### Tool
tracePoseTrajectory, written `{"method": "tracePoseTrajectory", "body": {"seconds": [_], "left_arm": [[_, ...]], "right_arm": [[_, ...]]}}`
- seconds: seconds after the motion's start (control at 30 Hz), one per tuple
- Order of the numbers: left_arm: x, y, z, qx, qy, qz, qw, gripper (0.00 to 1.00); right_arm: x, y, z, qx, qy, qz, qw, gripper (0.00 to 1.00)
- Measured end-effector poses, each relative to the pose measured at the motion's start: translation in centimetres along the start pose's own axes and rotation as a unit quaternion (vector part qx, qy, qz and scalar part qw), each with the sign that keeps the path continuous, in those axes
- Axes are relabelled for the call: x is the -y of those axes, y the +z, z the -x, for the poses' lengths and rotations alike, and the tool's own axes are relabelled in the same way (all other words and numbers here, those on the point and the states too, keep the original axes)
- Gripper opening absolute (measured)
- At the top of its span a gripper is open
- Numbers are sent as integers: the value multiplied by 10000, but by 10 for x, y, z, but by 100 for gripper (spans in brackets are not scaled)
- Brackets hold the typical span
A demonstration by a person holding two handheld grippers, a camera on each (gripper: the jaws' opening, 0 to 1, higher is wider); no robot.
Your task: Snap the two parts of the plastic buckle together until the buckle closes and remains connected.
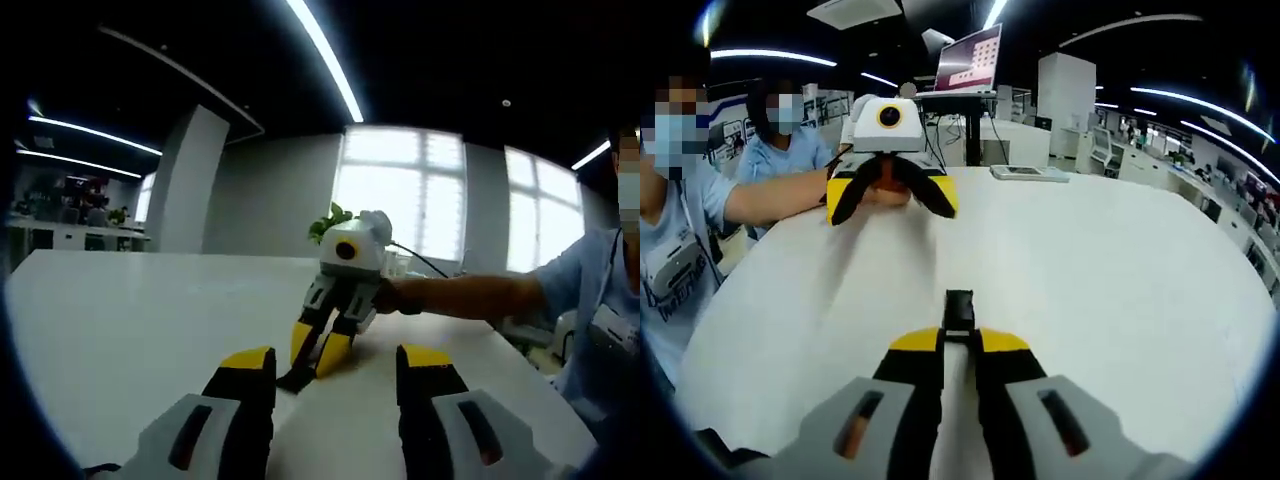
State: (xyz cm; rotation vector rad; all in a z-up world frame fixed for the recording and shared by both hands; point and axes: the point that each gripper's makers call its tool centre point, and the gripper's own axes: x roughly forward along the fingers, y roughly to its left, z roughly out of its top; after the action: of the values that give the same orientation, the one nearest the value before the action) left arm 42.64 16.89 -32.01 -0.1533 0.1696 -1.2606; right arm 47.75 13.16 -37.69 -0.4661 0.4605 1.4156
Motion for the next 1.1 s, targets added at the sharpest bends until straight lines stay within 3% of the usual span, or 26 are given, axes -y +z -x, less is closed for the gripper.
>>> {"method": "tracePoseTrajectory", "body": {"seconds": [0.2, 0.4, 0.53, 0.7, 0.93, 1.1], "left_arm": [[-1, 6, 3, 146, -58, 60, 9999, 49], [-4, 3, 3, 71, 19, 82, 9999, 49], [-8, 12, 7, 307, 64, 262, 9992, 48], [-9, 14, 6, 372, 45, 309, 9988, 48], [-10, 7, 4, 227, 101, 197, 9995, 48], [-9, 6, 3, 204, 67, 161, 9996, 48]], "right_arm": [[11, 1, -2, -252, -96, 30, 9996, 11], [16, 0, -2, -521, -135, 113, 9985, 11], [23, -1, 3, -581, -196, 120, 9980, 11], [30, -1, 11, -556, -250, 120, 9981, 11], [39, -3, 15, -552, -278, -35, 9981, 12], [45, 0, 5, -629, -287, -35, 9976, 12]]}}
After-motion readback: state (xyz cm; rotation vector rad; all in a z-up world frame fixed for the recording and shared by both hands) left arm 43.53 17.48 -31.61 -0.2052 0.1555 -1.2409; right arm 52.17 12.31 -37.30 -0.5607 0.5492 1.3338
